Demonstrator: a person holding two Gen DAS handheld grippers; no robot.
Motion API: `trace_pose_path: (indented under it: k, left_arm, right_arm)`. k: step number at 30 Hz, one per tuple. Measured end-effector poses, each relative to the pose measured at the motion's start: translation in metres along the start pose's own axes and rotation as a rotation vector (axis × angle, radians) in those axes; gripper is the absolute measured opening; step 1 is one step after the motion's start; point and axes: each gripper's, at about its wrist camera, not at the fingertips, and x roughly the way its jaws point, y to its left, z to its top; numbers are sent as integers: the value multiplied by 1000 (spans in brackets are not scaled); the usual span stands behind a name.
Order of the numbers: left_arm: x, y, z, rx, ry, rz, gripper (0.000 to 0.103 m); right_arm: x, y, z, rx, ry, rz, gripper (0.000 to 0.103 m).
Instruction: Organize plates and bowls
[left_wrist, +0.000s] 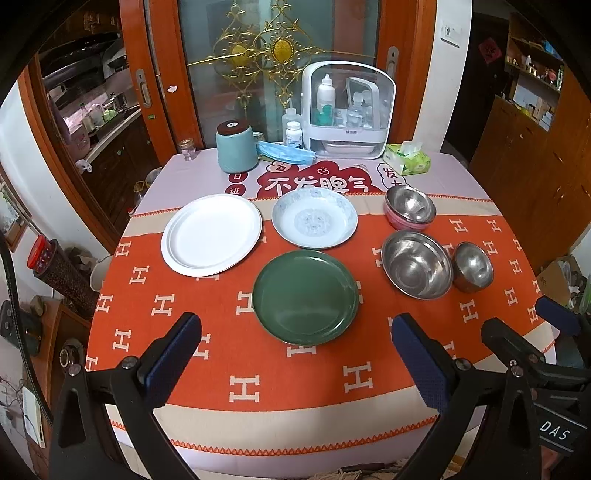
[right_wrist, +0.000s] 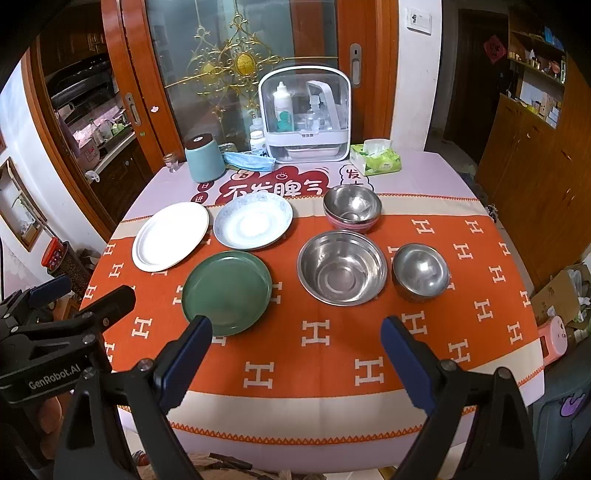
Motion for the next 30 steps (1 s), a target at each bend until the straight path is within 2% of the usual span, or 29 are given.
trace_pose_path:
  k: [30]
  left_arm:
    - [10, -6, -21, 11, 16, 4, 102]
  right_arm:
    - [7, -1, -4, 0, 27, 6, 93]
